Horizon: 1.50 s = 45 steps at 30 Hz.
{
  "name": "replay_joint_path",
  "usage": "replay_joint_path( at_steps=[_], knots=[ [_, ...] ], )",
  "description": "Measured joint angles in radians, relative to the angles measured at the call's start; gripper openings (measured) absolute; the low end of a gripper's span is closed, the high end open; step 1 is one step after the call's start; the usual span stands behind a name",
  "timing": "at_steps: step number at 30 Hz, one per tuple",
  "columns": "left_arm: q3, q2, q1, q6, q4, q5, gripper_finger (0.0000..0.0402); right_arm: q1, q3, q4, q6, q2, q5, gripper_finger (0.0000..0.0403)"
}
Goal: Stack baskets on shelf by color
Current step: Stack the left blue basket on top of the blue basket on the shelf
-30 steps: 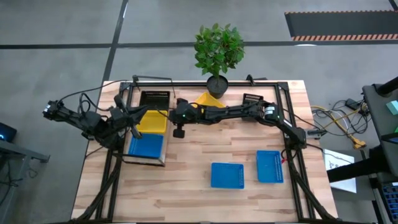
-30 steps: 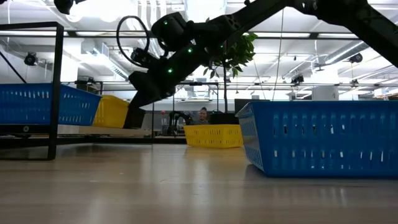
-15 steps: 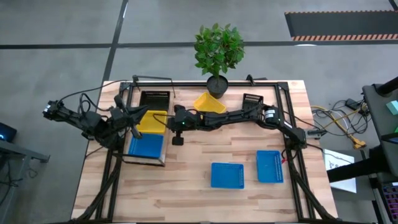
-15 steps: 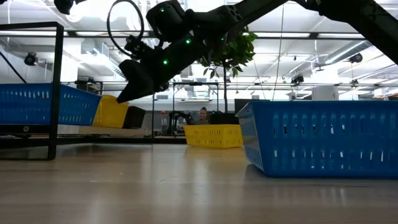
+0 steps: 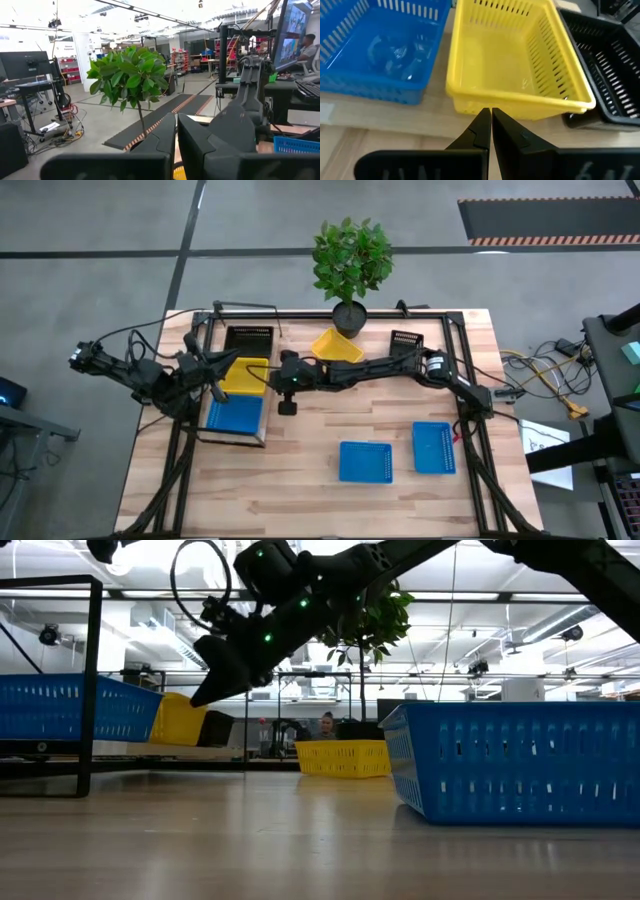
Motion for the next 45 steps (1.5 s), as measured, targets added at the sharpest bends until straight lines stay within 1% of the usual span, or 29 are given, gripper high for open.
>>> replay_joint_path(
  at_steps=[6,8,11,14,19,24,27,29,31,35,39,45],
  knots=[
    [0.000,0.000,0.000,-0.001,0.001,0.000,0.0003,0.026,-0.006,-0.140,-0.015,-0.110,0.011,0.0008],
    [0.000,0.004,0.000,-0.001,0.002,0.000,0.0003,0.047,-0.028,-0.202,-0.022,-0.152,0.049,0.0008],
    [0.001,0.007,0.000,-0.002,0.003,0.000,0.0003,0.086,-0.077,-0.281,-0.025,-0.220,0.142,0.0008],
    [0.006,0.012,0.000,-0.002,0.013,0.000,0.0003,0.133,-0.154,-0.296,-0.002,-0.309,0.210,0.0008],
    [0.006,0.038,0.000,-0.003,0.077,0.000,0.0003,0.199,-0.308,-0.325,0.105,-0.467,0.209,0.0008],
    [0.013,0.090,0.000,-0.004,0.116,0.004,0.0003,0.274,-0.466,-0.336,0.165,-0.627,0.209,0.0008],
    [0.017,0.133,0.000,-0.004,0.174,0.027,0.0003,0.323,-0.558,-0.336,0.203,-0.712,0.204,0.0008],
    [0.019,0.169,0.000,-0.003,0.234,0.071,0.0003,0.354,-0.616,-0.334,0.207,-0.764,0.207,0.0008],
    [0.019,0.209,0.000,-0.003,0.296,0.127,0.0003,0.378,-0.676,-0.289,0.202,-0.816,0.210,0.0008],
    [0.028,0.317,-0.001,-0.026,0.374,0.212,0.0003,0.397,-0.831,-0.074,0.129,-0.909,0.209,0.0009],
    [0.097,0.431,-0.001,-0.068,0.380,0.222,0.0003,0.386,-0.966,0.076,0.040,-0.988,0.211,0.0008],
    [0.230,0.603,-0.001,-0.154,0.277,0.233,0.0003,0.336,-1.109,0.278,-0.066,-1.102,0.211,0.0008]
  ],
)
